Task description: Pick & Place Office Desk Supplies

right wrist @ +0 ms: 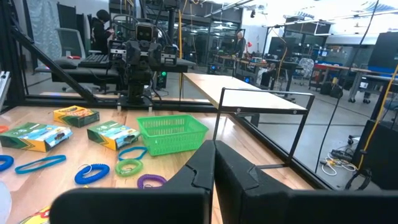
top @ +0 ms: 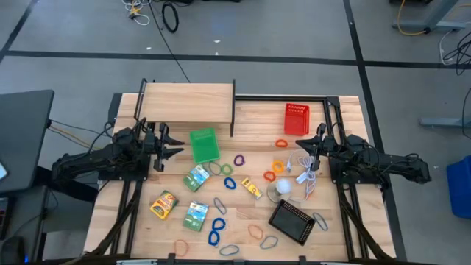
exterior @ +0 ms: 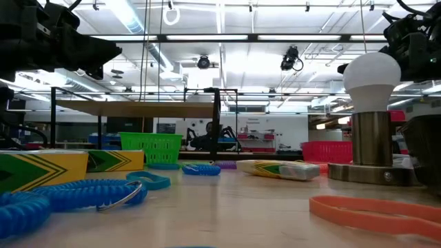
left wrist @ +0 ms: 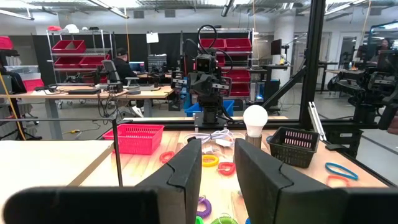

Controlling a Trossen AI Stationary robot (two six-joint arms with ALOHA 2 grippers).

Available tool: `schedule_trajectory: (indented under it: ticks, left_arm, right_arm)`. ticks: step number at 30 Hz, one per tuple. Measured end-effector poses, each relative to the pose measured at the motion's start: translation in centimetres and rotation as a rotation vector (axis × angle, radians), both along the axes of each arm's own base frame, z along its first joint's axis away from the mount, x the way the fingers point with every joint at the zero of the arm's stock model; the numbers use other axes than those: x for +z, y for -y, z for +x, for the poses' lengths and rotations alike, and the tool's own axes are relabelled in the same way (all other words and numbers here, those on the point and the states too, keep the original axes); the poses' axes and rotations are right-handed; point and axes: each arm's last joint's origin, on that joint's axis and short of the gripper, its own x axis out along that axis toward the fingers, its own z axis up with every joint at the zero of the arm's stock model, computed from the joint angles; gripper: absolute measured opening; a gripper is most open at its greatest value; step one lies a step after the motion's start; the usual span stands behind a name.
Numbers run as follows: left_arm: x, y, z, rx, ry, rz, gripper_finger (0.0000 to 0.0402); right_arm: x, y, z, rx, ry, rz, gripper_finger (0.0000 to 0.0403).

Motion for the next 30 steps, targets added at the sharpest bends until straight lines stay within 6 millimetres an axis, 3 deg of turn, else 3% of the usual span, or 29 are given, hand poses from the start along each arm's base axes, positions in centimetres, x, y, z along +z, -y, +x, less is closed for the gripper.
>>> schedule_trajectory:
  ticks: [9,15,23,30]
  left_arm:
    - [0.0,0.0,0.0,0.000,0.000,0.000,0.0104]
    - [0.0,0.0,0.0,0.000,-0.001,0.000,0.0104]
    - [0.0,0.0,0.0,0.000,0.000,0.000,0.0104]
    - [0.0,0.0,0.0,0.000,0.000,0.000,0.0104]
  right_arm:
    - [0.1,0.0,0.0,0.005,0.014,0.007,0.0013]
    - [0.3,0.0,0.0,0.015,0.077,0.180,0.0013]
    - [1.3,0.0,-0.1,0.021,0.185,0.188,0.0013]
    - [1.5,0.0,-0.2,0.040,0.234,0.335,0.0013]
